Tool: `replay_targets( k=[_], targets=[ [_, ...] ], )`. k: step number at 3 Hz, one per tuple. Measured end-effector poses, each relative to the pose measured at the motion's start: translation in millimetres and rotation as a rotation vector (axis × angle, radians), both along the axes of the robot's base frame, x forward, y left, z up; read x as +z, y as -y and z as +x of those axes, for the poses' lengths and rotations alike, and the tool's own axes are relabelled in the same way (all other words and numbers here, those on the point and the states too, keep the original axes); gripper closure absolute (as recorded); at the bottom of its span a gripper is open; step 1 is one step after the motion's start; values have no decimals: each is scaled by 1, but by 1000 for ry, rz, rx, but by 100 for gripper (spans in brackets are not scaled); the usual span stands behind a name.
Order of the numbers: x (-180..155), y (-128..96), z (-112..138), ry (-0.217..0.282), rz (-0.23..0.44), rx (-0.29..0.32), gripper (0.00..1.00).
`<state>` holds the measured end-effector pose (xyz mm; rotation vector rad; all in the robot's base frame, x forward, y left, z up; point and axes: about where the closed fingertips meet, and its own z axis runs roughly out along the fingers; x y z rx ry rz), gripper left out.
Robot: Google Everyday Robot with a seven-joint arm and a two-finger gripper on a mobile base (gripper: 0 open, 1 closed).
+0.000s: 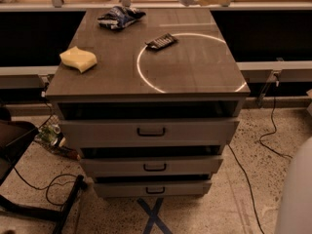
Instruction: Move white bowl near sponge
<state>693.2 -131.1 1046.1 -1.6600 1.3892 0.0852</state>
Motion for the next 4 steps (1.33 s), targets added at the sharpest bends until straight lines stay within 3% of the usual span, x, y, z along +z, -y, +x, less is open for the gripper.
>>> replay_targets(
  k=[1,2,3,4],
  targets=[
    [-20,-36,-20,-16,-11,88,100],
    [-76,-117,-57,-78,-39,290,100],
    [-120,-155,-75,-126,-106,377,100],
    [-145,-159,-73,-132,-229,393,100]
  ],
)
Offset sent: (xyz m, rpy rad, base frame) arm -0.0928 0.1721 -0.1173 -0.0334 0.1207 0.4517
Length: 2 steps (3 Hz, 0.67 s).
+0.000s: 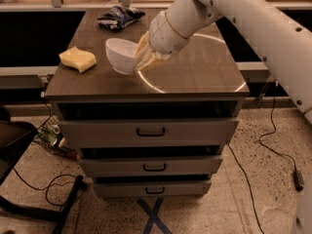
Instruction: Move white bowl near sponge
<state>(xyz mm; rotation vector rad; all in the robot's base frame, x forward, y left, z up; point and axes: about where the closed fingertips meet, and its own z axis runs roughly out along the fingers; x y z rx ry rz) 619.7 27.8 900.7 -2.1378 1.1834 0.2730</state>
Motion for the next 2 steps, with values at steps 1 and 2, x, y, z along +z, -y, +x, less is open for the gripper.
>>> replay_targets(
  k=[1,2],
  targets=[
    [-10,9,19,49,-122,5,100],
    [-13,9,44,109,-198,18,100]
  ],
)
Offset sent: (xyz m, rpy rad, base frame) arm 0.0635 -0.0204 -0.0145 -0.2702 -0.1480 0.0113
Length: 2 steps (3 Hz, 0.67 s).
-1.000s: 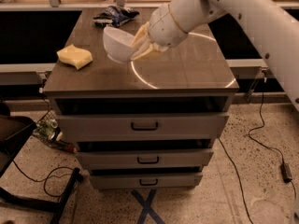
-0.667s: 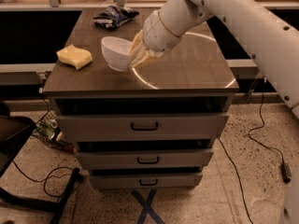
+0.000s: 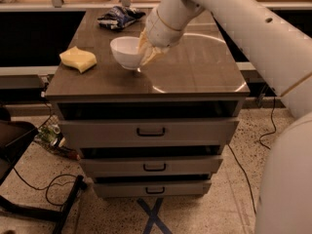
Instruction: Move white bowl near sponge
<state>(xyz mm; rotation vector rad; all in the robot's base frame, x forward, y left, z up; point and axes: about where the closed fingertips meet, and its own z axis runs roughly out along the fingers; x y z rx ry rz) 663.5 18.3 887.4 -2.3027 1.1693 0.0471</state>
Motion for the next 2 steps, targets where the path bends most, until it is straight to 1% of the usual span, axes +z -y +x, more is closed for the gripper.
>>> replay_targets(
  k=[1,2],
  targets=[
    [4,-6,10,37,-16,19,100],
    [5,-18,12,66,-16,50,100]
  ],
)
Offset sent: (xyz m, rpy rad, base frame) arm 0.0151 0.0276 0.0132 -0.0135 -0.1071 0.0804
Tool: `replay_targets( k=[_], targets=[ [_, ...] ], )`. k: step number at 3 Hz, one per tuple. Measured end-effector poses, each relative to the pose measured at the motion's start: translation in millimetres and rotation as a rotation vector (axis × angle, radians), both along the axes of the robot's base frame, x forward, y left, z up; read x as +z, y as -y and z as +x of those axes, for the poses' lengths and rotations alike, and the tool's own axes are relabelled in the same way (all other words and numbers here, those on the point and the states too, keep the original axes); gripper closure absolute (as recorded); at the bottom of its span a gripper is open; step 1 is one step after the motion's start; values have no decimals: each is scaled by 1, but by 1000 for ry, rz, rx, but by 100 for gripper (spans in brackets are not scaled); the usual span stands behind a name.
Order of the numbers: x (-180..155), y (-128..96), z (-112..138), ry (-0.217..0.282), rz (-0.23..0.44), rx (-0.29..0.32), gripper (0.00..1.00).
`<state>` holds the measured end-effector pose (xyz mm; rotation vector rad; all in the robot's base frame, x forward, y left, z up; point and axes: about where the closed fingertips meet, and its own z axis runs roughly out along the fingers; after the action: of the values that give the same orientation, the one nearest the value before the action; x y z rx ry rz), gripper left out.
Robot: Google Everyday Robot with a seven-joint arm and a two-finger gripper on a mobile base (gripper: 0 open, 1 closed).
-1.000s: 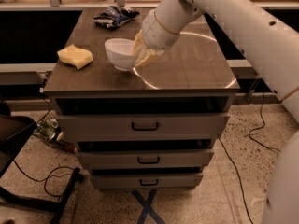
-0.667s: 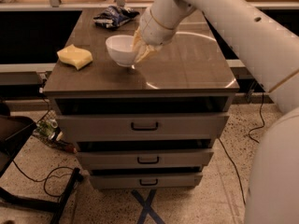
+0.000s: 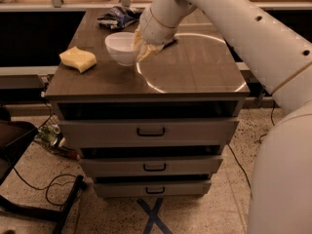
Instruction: Move white bowl near sponge
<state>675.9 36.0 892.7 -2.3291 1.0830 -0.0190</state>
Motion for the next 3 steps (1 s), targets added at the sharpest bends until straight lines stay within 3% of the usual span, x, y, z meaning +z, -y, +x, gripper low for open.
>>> replay_targets(
  k=[2,3],
  targets=[
    [-17,-21,-12,-12,-26,79,100],
    [-20,-22,-12,-16,-27,81,82]
  ],
)
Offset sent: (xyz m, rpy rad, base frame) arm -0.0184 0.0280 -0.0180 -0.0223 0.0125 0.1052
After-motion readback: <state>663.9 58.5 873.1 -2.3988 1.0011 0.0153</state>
